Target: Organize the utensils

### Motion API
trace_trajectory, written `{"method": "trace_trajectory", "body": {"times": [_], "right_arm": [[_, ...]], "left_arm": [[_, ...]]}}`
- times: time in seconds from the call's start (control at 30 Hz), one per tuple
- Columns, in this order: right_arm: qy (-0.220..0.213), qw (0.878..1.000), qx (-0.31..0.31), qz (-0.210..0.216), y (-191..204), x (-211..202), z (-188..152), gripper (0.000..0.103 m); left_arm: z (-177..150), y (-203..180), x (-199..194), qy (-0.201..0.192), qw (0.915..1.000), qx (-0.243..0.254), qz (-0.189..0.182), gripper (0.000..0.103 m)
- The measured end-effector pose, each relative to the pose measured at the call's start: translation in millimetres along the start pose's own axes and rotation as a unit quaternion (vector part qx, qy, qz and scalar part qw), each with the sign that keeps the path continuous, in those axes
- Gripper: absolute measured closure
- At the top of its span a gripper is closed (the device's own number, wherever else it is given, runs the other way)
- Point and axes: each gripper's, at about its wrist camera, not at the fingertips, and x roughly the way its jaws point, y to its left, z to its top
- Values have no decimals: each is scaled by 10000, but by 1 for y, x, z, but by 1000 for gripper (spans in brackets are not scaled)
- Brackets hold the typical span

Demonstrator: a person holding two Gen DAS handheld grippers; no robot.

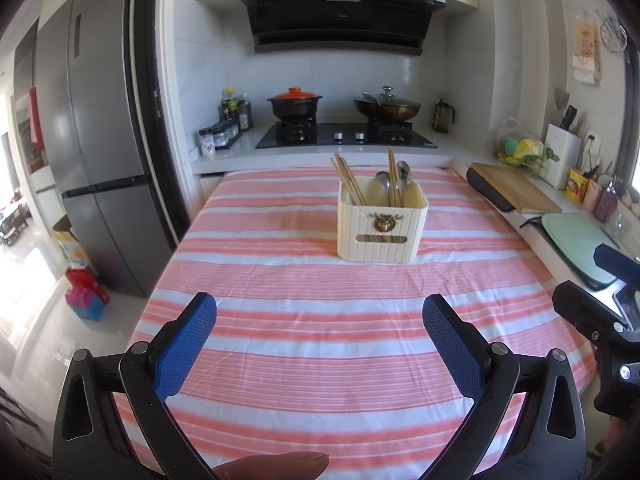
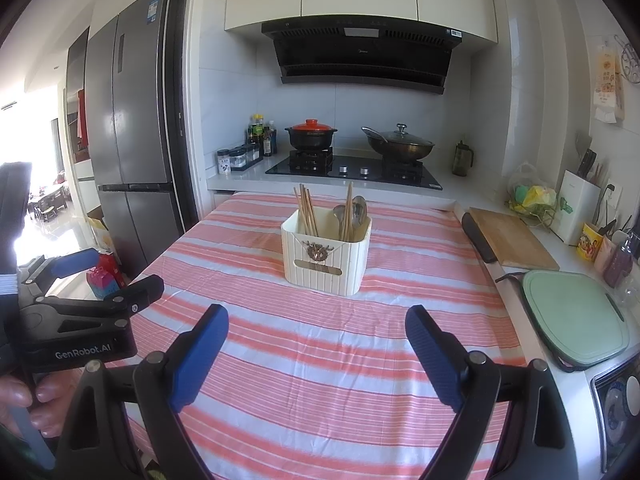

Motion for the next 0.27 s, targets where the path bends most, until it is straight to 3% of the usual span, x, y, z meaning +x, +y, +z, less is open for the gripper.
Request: {"method": "trace_trajectory", "body": {"times": [0.27], "right_arm": [[91, 9999, 54, -91, -4, 7, -5, 11]], "left_arm": [[-6, -2, 1, -94, 9999, 13, 45, 0]]}}
